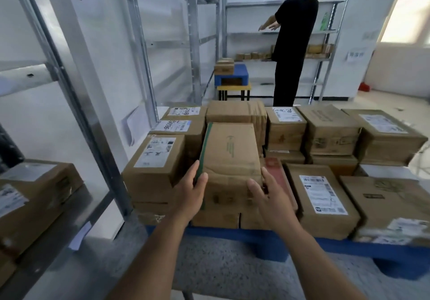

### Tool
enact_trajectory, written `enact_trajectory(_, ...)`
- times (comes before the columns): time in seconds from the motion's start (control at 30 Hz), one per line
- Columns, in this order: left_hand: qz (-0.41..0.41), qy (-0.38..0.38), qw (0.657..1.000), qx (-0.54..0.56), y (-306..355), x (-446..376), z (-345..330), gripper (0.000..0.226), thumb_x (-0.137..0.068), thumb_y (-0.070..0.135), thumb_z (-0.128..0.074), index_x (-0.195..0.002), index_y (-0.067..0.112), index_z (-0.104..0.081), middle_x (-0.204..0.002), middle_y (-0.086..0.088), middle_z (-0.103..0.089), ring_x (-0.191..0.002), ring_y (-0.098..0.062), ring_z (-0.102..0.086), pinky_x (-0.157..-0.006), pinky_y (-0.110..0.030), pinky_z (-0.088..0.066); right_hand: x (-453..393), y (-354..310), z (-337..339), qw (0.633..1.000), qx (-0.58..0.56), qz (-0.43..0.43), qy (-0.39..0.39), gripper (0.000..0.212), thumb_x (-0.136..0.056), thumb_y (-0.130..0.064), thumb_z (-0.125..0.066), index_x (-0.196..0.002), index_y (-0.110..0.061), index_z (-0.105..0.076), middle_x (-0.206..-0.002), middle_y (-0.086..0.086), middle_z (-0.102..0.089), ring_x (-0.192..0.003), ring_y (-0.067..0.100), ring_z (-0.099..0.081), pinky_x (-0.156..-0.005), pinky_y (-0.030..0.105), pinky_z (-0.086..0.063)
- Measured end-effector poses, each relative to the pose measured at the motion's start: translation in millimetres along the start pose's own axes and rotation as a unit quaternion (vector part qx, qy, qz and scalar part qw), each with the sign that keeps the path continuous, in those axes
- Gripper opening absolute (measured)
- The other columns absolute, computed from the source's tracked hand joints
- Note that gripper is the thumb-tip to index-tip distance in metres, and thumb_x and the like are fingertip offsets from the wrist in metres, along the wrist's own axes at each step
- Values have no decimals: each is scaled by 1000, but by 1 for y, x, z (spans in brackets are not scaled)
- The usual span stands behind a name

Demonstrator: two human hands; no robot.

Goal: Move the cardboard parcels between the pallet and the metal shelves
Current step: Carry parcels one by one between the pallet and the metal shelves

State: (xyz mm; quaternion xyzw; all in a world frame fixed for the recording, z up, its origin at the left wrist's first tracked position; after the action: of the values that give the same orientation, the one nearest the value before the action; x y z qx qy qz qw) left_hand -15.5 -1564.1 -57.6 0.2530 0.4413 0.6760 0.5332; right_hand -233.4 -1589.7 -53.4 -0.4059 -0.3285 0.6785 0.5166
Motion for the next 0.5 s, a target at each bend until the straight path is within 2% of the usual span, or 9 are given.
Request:
enact_trajectory(0.07,-1,4,1000,-12,0,-8,2,51,-98,43,-38,-146,32,-26,-147,4,-39,-131,-16,-39,-95,-24,-32,-7,0,-4,1000,10,-9,-1,58,-91,-52,-46,-143,-32,-32,-123,-22,-48,-117,1,-45,-93,25,-39)
enact_trajectory(0.2,-10,-3,999,-35,2,-16,2,52,-98,43,-35,-147,31,-24,-147,2,-38,-131,-17,-40,-95,-24,-33,-14,0,-7,1000,7,-10,0,57,-91,-51,-47,-143,-35,-32,-117,-27,-48,-113,-2,-45,-88,20,-37)
enact_trajectory(0.33,-23,-6,998,-57,6,-16,3,52,-99,43,-33,-148,30,-21,-149,2,-35,-133,-18,-38,-98,-27,-34,-20,7,-8,999,-2,-33,-2,62,-90,-52,-47,-146,-29,-31,-136,-10,-51,-125,8,-46,-106,39,-39)
enact_trajectory(0.5,-59,2,994,-91,26,-10,11,53,-99,39,-38,-148,24,-23,-150,-1,-35,-133,-17,-37,-101,-28,-34,-23,6,-5,998,41,-42,9,68,-88,-57,-48,-147,-28,-28,-141,-4,-47,-128,13,-43,-106,43,-39)
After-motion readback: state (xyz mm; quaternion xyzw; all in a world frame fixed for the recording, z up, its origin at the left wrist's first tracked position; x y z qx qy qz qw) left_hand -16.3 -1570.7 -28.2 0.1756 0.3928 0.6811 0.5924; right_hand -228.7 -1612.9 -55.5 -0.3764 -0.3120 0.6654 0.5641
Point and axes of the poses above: each hand's wrist, its own x-axis away from the middle knuckle, its own z-axis out of the back of the hand, y = z × x, the point moved 10 cm from there along -x, towards the middle knuckle
